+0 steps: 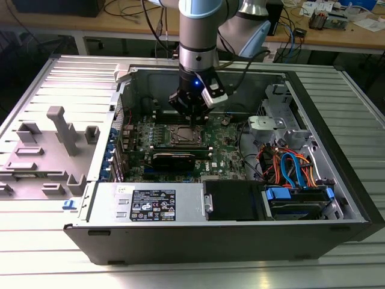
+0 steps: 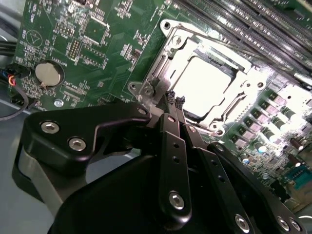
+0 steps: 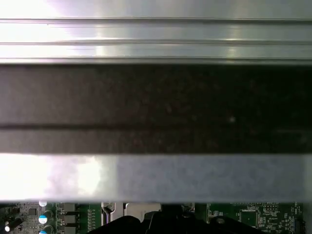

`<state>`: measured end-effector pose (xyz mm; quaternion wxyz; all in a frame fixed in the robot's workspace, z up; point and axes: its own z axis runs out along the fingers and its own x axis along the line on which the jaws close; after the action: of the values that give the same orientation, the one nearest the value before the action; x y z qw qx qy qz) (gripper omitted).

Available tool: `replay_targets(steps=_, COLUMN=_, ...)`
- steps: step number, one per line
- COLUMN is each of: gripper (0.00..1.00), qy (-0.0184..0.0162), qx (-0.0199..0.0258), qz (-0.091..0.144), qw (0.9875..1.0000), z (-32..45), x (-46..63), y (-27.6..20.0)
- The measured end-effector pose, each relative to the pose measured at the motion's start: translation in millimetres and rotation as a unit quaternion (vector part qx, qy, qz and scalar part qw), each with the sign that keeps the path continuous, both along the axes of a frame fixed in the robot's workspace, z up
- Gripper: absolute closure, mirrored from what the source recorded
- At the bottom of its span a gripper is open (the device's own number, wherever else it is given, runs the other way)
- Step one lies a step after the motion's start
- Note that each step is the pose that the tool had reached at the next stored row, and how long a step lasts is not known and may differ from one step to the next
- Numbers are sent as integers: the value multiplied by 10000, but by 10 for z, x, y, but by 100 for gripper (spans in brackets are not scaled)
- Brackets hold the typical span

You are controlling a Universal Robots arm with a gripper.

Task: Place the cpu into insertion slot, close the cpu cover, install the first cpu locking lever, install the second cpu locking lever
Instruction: 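Install the second cpu locking lever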

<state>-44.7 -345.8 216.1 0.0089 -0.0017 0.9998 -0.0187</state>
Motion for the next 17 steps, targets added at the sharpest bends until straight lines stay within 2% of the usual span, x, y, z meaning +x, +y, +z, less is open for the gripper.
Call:
replay_targets(steps=5, gripper=89, qy=0, qx=0, qz=0, qw=10000, z=0, x=0, y=-82)
replay_targets(steps=11, gripper=89, qy=0, qx=0, qz=0, qw=10000, z=23, x=0, y=-118)
replay_targets(steps=16, gripper=89, qy=0, qx=0, qz=0, qw=10000, z=23, x=0, y=-127)
replay_targets(steps=17, gripper=89, qy=0, qx=0, qz=0, qw=10000, z=23, x=0, y=-144)
